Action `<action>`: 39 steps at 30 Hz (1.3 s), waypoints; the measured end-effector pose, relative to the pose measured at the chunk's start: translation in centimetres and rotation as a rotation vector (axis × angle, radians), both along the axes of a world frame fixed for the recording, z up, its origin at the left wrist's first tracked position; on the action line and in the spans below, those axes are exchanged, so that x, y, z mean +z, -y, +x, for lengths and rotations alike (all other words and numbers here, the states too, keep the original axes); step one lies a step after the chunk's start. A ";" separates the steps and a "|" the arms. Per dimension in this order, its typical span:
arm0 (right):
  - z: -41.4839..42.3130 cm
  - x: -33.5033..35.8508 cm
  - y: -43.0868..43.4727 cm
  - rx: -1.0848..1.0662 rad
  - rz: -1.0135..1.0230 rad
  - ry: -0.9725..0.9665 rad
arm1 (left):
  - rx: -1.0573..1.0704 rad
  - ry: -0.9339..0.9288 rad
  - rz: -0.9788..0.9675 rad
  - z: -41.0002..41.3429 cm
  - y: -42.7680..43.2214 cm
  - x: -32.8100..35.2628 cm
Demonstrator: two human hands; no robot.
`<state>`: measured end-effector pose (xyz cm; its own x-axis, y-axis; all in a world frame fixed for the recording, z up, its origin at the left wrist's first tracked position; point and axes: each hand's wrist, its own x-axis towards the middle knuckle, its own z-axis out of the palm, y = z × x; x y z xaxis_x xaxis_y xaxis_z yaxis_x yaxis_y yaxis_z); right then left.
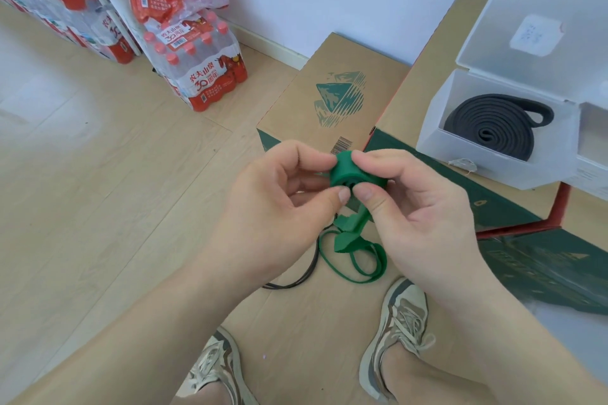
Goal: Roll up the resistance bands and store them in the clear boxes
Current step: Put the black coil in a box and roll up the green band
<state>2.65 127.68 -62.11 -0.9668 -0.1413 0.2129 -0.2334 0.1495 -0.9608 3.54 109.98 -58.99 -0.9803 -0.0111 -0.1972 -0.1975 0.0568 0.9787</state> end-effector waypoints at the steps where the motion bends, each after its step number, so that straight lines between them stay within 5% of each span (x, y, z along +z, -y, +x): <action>1: -0.1 -0.1 -0.2 0.022 0.095 -0.029 | -0.027 -0.064 -0.180 0.0 0.2 -0.2; 3: -0.1 -0.2 -0.5 0.087 0.268 -0.086 | -0.096 -0.250 -0.537 0.1 0.4 -0.4; 5: -0.2 -0.1 -0.7 0.143 0.344 -0.093 | -0.137 -0.301 -0.627 0.1 0.2 -0.2; 11: -0.4 0.6 -0.9 0.016 -0.314 0.319 | -0.073 0.004 -0.003 -0.7 0.9 0.9; 19: -0.1 1.2 -0.5 0.093 -0.339 0.223 | 0.009 0.032 0.282 -0.6 0.5 1.0; 25: 1.8 0.6 -0.3 0.040 0.016 0.110 | -0.085 -0.048 -0.063 0.2 0.0 0.9; 30: 3.5 1.6 -0.9 0.092 0.387 -0.062 | -0.316 -0.355 -0.655 1.2 0.8 1.2; 32: 4.3 2.0 -1.0 0.151 0.484 -0.089 | -0.421 -0.364 -0.695 1.6 0.6 1.5; 36: 5.7 3.9 -1.5 0.154 0.430 -0.013 | -0.408 -0.304 -0.466 2.6 0.7 2.4; 39: 6.0 6.2 -1.5 0.034 0.102 0.122 | -0.275 -0.171 -0.129 2.9 0.9 3.6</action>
